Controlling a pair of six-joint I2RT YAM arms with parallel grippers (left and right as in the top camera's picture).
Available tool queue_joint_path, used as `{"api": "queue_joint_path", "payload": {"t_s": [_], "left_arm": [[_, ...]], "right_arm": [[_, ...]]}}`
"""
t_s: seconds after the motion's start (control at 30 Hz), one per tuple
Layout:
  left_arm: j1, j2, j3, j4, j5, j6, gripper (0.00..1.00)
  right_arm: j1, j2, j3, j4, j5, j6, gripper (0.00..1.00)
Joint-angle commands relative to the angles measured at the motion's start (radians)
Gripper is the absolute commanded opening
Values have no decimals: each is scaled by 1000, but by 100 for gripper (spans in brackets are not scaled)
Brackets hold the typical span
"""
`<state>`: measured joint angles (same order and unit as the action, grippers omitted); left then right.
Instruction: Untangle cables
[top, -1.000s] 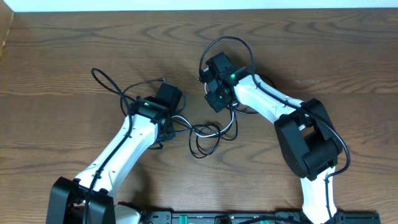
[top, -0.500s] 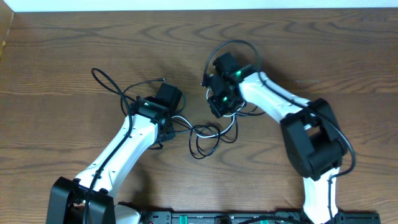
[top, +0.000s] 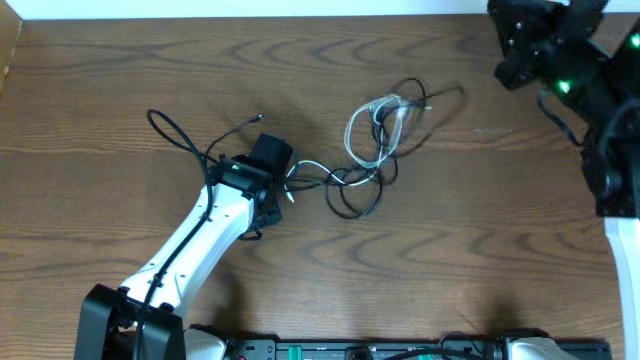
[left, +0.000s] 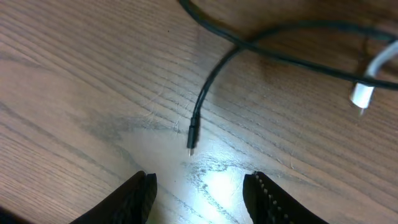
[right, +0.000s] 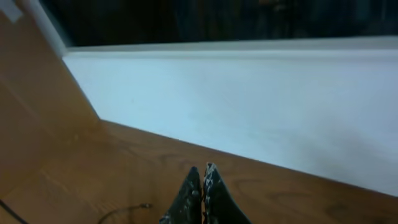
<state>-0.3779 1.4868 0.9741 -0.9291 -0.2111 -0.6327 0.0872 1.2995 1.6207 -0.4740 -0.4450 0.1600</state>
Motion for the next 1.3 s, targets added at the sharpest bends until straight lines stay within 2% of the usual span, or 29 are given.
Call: {"api": "queue_joint_path", "payload": {"t_s": [0.0,0.1,0.17,0.27,0.33,0.43,0.5,0.6,0.7,0.87,1.17,1.2,1.23,1.27], "left_arm": [[2,8,-6,-1,-6,-16,51],[2,8,-6,-1,-6,-16,51],[2,8,-6,-1,-6,-16,51],[2,8,-6,-1,-6,-16,51],[2,8,-6,-1,-6,-16,51],[2,8,-6,-1,-6,-16,51],[2,8,-6,-1,-6,-16,51],[2,8,-6,-1,-6,-16,51],[2,8,-6,-1,-6,-16,51],[1,8,-6,-1,20,-16,51],[2,8,-6,6,20,-16,51],[2,8,-6,6,20,-13,51],[2,8,-6,6,19,-11,51],[2,8,-6,6,19,-8,51]], "right_arm": [[12,27,3,-17,-4,38,1],[25,65,3,-119,45,5,2],[25,145,3,-273,72,-18,17],[29,231,3,-360,72,-19,24],[51,330,3,-409,63,-19,34],[158,494,3,-395,29,-131,49],[206,552,3,-360,81,-157,49],[279,638,3,-243,264,-158,53],[312,711,3,-144,362,-157,52],[328,850,3,19,365,-157,52],[342,988,3,201,366,-107,50],[342,1006,3,212,365,-83,47],[343,1018,3,214,365,-64,41],[344,1026,3,212,364,-46,13]]}}
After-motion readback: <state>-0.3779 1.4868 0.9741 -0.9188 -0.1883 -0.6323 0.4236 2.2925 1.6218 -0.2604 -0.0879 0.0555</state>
